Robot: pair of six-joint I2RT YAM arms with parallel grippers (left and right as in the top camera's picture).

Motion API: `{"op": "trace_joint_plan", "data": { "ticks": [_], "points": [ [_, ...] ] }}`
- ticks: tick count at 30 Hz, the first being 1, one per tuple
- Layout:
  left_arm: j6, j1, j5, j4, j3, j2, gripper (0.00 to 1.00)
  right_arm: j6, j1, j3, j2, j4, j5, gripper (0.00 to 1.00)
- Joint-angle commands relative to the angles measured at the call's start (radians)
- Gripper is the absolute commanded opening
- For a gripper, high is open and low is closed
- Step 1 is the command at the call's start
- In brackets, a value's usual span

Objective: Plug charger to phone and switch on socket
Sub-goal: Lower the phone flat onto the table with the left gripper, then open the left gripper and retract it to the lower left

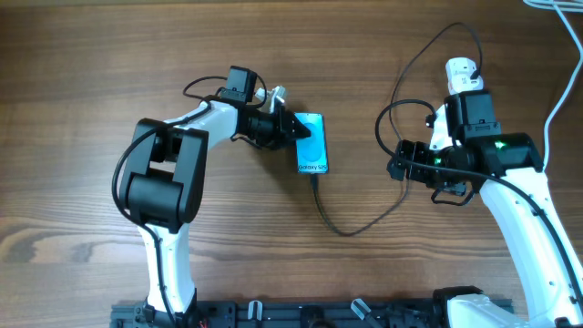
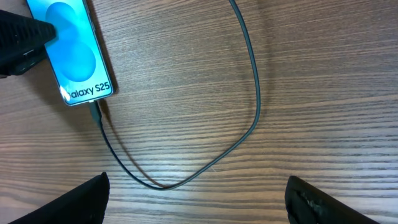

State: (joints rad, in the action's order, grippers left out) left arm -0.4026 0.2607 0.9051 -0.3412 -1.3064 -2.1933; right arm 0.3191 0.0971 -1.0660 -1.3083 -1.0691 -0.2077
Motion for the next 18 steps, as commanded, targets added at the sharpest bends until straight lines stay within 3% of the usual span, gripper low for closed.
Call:
{"op": "trace_joint_plan", "data": {
  "ticks": [1,10,13,15,18],
  "points": [
    [0.001,-0.026,-0.134,-0.007,0.025,-0.032,0.42,-0.002,0.001,-0.005,-0.009,0.006,0.013,0.91],
    [-0.027,-0.025,-0.119,0.069,0.025,-0.032,0.5,-0.002,0.001,-0.005,-0.009,0.01,0.013,0.91],
    [-0.032,-0.025,-0.109,0.08,0.025,-0.032,0.47,-0.002,0.001,-0.005,-0.009,0.01,0.013,0.91],
    [-0.032,-0.03,-0.114,0.082,0.016,-0.022,0.45,-0.002,0.001,-0.005,-0.009,0.014,0.013,0.99],
    [-0.027,-0.058,-0.114,0.02,-0.032,0.055,0.44,0.0,0.001,-0.005,-0.009,0.033,0.012,0.99]
  ]
}}
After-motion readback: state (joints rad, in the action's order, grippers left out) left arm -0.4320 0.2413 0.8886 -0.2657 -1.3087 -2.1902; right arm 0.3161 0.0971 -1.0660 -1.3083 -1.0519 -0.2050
